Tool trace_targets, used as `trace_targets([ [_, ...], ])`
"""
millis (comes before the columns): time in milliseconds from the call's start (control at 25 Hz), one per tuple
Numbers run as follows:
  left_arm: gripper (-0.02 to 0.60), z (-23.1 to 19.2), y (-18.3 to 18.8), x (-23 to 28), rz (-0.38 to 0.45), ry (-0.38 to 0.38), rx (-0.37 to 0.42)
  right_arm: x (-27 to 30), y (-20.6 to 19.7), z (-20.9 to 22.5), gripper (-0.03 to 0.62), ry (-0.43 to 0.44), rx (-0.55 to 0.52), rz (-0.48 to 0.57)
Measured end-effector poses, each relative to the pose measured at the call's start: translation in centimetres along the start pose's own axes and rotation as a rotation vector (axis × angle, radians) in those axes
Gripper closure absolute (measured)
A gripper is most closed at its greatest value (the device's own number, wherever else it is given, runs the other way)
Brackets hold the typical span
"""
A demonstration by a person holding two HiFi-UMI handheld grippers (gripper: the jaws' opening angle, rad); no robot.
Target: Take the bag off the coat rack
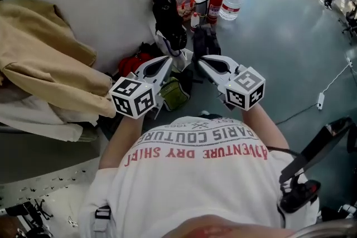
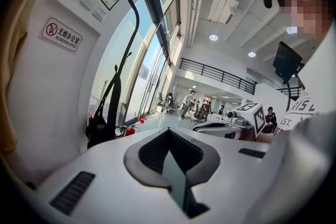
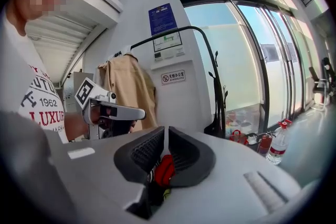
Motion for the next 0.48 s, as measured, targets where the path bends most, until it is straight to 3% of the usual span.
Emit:
trace_targets([
  [280,0.580,-5.3,4.2,2.9,0.032,0.062,0.009,4.8,3.6,5.8,0.589,0.057,-0.034,0.017],
  [480,0.580,-9.8,8.2,7.6,0.034,0.100,-0.028,8.5,6.4,12.7,0.589,0.098,-0.026,-0.008],
])
Point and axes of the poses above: the fingertips, and each gripper's own axes: x forward along the fingers, z to its right, y out of its top, the point moved 6 cm from there along -x, backward along the fingers, and after that the axes turned 13 degrees about -z, right-handed, at the moved point
